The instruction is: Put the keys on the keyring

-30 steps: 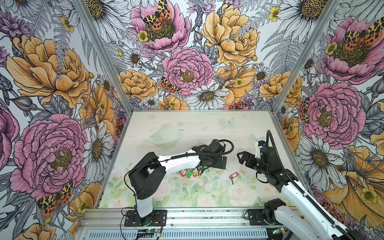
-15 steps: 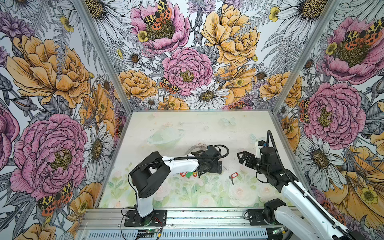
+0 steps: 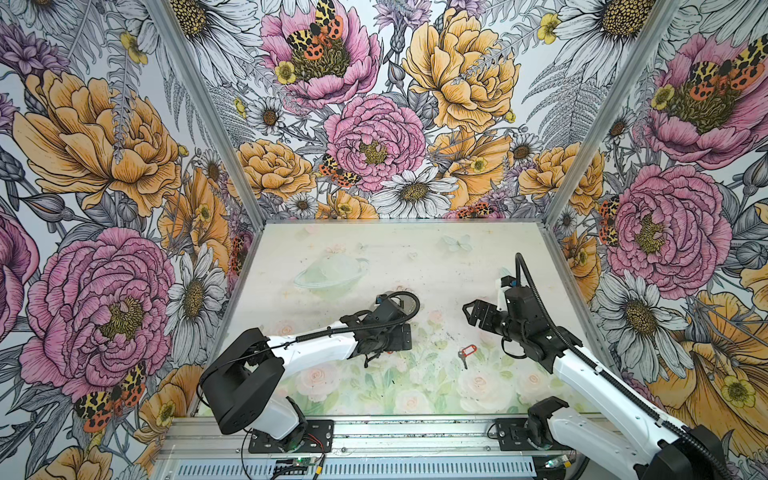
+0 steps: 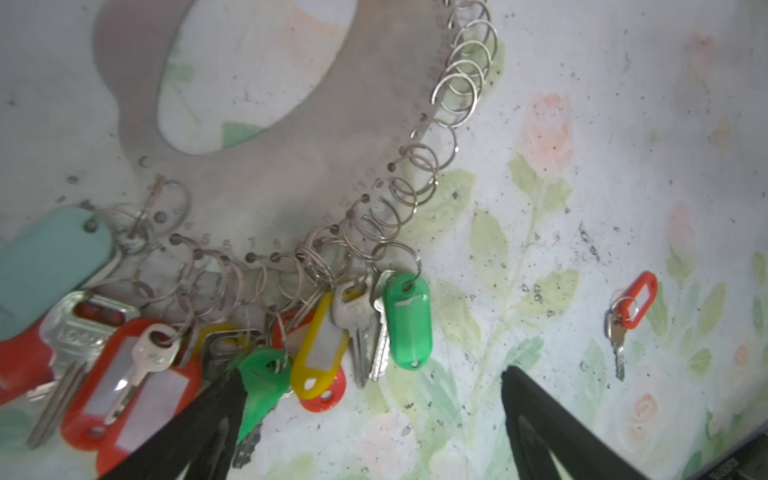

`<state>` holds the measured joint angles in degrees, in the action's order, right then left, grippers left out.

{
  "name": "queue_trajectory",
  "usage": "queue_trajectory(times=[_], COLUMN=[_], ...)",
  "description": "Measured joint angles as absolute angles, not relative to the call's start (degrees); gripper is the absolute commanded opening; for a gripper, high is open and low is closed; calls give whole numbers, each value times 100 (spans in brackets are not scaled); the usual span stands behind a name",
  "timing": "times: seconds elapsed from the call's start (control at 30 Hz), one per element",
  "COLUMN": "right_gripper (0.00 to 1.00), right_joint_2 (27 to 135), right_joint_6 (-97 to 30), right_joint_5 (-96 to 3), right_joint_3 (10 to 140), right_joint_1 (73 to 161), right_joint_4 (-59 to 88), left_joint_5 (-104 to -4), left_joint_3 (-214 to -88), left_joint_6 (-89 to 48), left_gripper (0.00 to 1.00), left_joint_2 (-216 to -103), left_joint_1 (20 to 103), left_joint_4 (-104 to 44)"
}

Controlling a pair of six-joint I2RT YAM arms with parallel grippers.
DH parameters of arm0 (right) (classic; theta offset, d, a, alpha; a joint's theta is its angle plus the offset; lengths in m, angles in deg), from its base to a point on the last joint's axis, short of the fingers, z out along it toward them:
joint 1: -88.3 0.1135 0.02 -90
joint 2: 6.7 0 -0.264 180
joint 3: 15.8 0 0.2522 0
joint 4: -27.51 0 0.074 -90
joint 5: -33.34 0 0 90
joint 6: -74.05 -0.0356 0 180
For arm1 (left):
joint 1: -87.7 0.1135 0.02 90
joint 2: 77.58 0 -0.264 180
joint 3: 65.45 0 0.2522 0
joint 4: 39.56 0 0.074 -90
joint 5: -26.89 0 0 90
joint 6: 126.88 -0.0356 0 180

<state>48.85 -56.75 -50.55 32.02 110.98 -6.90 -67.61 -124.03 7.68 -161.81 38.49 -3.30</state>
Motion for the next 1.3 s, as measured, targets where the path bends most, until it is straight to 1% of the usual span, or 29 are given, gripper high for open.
queue_trajectory(times=[0.13, 0.2, 0.3, 0.37, 0.53, 0.7, 0.83, 1.07, 1.17, 1.3], right_gripper=[83, 80, 78, 78, 78, 79, 79, 79, 79, 76], right_joint_2=[5383, 5648, 5984, 6093, 6082, 5833, 5619, 5610, 5693, 5879], right_joint_6=[-5802, -5863, -5970, -6029, -6121, -6136, -6136, -6136, -6123, -6035], right_joint_5=[-5105, -5129, -5219, -5304, -5582, -5695, -5711, -5708, -5689, -5617], right_joint_3=[3285, 3342, 3445, 3467, 3467, 3438, 3310, 3253, 3253, 3264], right_joint_1=[11528, 11756, 12029, 12123, 12134, 12134, 12134, 12134, 12134, 12134], right_joint_4=[-447, -334, -196, -111, -49, -34, -8, -10, -8, -10], left_joint_5=[-6839, -6896, -7036, -7237, -7871, -8321, -8527, -8647, -8693, -8736], left_joint_3=[-12350, -12350, -12414, -12670, -13835, -14359, -14372, -14167, -13900, -13574], left_joint_6=[748, 707, 665, 650, 670, 672, 672, 711, 792, 844], left_gripper=[91, 86, 83, 85, 89, 88, 84, 73, 68, 64], left_joint_2=[-15923, -15855, -15925, -16155, -17208, -17914, -18124, -18117, -17953, -17691], left_joint_1=[3851, 3877, 3921, 3881, 3484, 3311, 3311, 3361, 3427, 3512], left_joint_4=[-341, -354, -308, -155, 265, 658, 964, 1167, 1172, 1226])
